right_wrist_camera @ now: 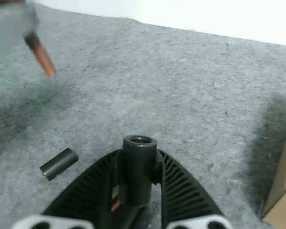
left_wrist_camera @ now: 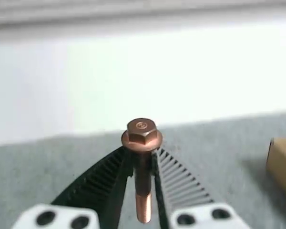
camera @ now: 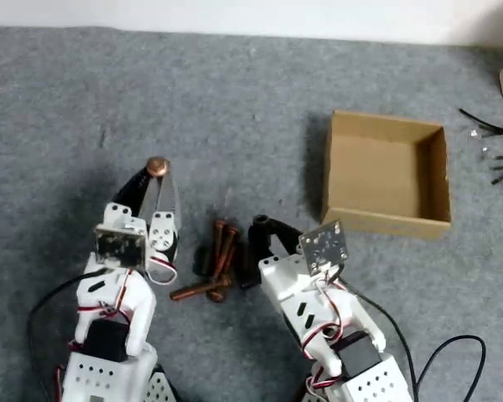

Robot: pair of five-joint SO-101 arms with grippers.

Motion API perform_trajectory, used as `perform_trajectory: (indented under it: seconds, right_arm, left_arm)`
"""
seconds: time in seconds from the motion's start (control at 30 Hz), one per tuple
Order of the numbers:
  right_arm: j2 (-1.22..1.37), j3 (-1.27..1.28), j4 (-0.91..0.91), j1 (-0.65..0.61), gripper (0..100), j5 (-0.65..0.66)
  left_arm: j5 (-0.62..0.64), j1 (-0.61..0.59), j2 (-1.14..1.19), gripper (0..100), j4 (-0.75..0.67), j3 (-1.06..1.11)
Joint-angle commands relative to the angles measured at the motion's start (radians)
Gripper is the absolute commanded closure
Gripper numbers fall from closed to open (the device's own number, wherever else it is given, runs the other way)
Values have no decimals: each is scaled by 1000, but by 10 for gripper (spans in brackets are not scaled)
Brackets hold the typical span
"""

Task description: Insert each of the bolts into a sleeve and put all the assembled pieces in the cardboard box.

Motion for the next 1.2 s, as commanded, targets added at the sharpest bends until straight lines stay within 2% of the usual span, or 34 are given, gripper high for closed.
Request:
perform_trajectory:
  seconds: [0.0,0.13,0.4,0.57,0.67,0.8,0.9,1.17]
  right_arm:
    - [-22,153,1,-10,993,11]
    - [-22,153,1,-10,993,11]
    - [-22,153,-2,-10,993,12]
    - [-22,153,-5,-10,993,35]
    - [-22,153,-5,-10,992,173]
    - [-22,153,-2,-10,992,344]
    - [-22,153,-1,-10,992,416]
    - [-15,153,1,-10,993,434]
  left_arm:
    - [130,16,-18,996,-107,13]
    - [345,84,-18,996,-109,-8]
    - [539,188,-18,995,-107,21]
    - [552,194,-21,995,-26,18]
    - [554,197,-21,995,-26,19]
    - [554,260,-21,995,25,18]
    - [552,308,-21,995,43,18]
    - [554,318,-21,995,44,21]
